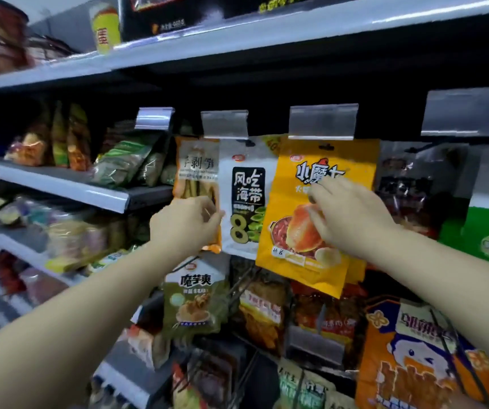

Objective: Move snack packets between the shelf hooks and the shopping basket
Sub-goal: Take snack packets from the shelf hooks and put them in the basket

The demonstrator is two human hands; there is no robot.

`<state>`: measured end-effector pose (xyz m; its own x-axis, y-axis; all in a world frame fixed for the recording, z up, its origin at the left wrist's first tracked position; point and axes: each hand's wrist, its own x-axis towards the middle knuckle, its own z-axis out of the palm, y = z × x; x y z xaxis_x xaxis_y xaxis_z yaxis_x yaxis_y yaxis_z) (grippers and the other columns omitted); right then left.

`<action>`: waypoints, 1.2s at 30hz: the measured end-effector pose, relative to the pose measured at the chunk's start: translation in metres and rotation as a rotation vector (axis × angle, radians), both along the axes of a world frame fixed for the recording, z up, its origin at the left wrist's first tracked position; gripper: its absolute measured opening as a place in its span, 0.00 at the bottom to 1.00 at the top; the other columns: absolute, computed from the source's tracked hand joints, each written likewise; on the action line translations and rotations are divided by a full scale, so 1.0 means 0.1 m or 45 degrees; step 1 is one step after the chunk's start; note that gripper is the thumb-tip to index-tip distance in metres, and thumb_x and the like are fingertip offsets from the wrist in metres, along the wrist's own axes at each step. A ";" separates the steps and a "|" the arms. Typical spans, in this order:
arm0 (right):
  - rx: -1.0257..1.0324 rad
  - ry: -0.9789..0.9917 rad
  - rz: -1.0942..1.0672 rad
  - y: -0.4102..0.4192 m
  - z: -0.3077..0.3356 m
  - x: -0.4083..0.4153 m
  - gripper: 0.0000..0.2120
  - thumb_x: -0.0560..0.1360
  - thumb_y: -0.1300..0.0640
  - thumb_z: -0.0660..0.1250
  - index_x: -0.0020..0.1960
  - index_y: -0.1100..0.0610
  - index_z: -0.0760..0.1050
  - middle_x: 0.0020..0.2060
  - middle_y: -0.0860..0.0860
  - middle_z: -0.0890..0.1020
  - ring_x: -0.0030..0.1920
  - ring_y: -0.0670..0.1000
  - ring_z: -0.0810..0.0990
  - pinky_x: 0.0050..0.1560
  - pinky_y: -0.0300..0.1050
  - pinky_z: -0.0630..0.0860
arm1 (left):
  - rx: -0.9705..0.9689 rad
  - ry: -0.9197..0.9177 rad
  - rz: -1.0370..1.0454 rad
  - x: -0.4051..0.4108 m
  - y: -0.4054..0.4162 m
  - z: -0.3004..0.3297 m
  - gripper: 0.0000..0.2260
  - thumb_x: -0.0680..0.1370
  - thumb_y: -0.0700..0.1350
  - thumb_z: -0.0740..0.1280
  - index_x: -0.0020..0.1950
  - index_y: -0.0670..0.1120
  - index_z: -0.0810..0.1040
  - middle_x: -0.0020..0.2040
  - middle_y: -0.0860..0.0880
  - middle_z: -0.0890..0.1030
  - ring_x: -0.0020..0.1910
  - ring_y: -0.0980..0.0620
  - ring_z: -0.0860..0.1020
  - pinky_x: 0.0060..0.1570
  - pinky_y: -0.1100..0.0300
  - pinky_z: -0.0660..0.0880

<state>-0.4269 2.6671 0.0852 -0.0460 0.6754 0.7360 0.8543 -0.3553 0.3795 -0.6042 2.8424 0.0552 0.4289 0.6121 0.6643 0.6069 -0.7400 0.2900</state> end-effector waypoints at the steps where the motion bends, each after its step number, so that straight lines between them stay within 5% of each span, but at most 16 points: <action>1: -0.067 -0.083 0.061 0.08 -0.08 -0.14 0.09 0.68 0.58 0.72 0.43 0.61 0.76 0.36 0.57 0.78 0.38 0.60 0.79 0.33 0.49 0.74 | 0.065 0.087 0.060 -0.20 0.02 -0.09 0.12 0.78 0.60 0.60 0.50 0.55 0.78 0.42 0.57 0.81 0.43 0.50 0.79 0.39 0.58 0.75; 6: -0.390 -0.158 0.306 0.65 -0.53 -1.02 0.12 0.64 0.58 0.76 0.40 0.60 0.75 0.31 0.56 0.76 0.29 0.58 0.76 0.24 0.44 0.66 | 0.244 0.567 0.315 -1.38 0.23 -0.63 0.15 0.80 0.59 0.56 0.54 0.51 0.76 0.46 0.50 0.83 0.45 0.45 0.81 0.31 0.61 0.67; 9: -0.564 -0.082 0.426 1.01 -0.89 -1.64 0.14 0.68 0.56 0.74 0.49 0.62 0.77 0.39 0.58 0.80 0.37 0.59 0.80 0.29 0.44 0.71 | 0.198 0.684 0.394 -2.18 0.34 -1.05 0.15 0.79 0.56 0.56 0.48 0.48 0.78 0.42 0.48 0.82 0.39 0.43 0.82 0.32 0.61 0.70; 11: -0.680 -0.030 0.500 1.24 -1.20 -2.02 0.16 0.78 0.53 0.62 0.62 0.59 0.70 0.52 0.57 0.77 0.50 0.60 0.77 0.39 0.47 0.72 | 0.064 0.749 0.491 -2.68 0.32 -1.36 0.14 0.79 0.54 0.57 0.49 0.48 0.78 0.45 0.48 0.83 0.42 0.43 0.82 0.35 0.59 0.71; 13: -0.812 0.032 0.560 1.43 -1.57 -2.37 0.15 0.81 0.51 0.54 0.65 0.57 0.65 0.55 0.55 0.74 0.50 0.57 0.74 0.42 0.50 0.73 | -0.052 0.760 0.546 -3.15 0.28 -1.74 0.13 0.80 0.54 0.57 0.50 0.49 0.78 0.47 0.48 0.83 0.43 0.41 0.82 0.40 0.58 0.73; 19: -1.160 0.095 0.729 1.63 -3.12 -3.28 0.15 0.78 0.52 0.58 0.61 0.58 0.68 0.56 0.57 0.76 0.55 0.60 0.76 0.43 0.51 0.71 | -0.563 1.037 0.694 -4.19 -0.18 -3.18 0.15 0.80 0.57 0.56 0.56 0.49 0.76 0.54 0.49 0.81 0.51 0.43 0.80 0.46 0.58 0.69; 28: -1.949 -0.029 0.834 1.35 -5.82 -3.87 0.14 0.78 0.56 0.57 0.63 0.57 0.67 0.58 0.55 0.74 0.59 0.58 0.73 0.52 0.50 0.70 | -1.560 0.902 0.749 -4.49 -1.42 -6.00 0.12 0.79 0.53 0.57 0.59 0.53 0.73 0.56 0.49 0.81 0.54 0.45 0.80 0.47 0.56 0.74; 33: -2.137 -0.203 1.022 1.36 -7.48 -4.08 0.11 0.71 0.60 0.59 0.51 0.58 0.76 0.44 0.56 0.80 0.45 0.58 0.81 0.39 0.49 0.74 | -1.985 0.643 0.877 -4.29 -1.92 -7.63 0.13 0.78 0.55 0.59 0.61 0.54 0.72 0.56 0.49 0.80 0.54 0.45 0.80 0.49 0.53 0.78; 36: -2.281 -0.365 1.027 1.38 -8.48 -4.18 0.15 0.78 0.58 0.56 0.65 0.57 0.67 0.61 0.55 0.74 0.61 0.57 0.73 0.56 0.51 0.71 | -2.117 0.626 0.871 -4.17 -2.01 -8.49 0.13 0.79 0.53 0.59 0.62 0.52 0.72 0.57 0.47 0.80 0.55 0.45 0.79 0.49 0.53 0.76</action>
<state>-0.8448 2.8049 -0.7627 -0.6377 0.2693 -0.7216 0.4531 0.8888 -0.0687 -1.0215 2.6411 -0.7934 -0.1975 0.5491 -0.8121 0.8824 0.4604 0.0967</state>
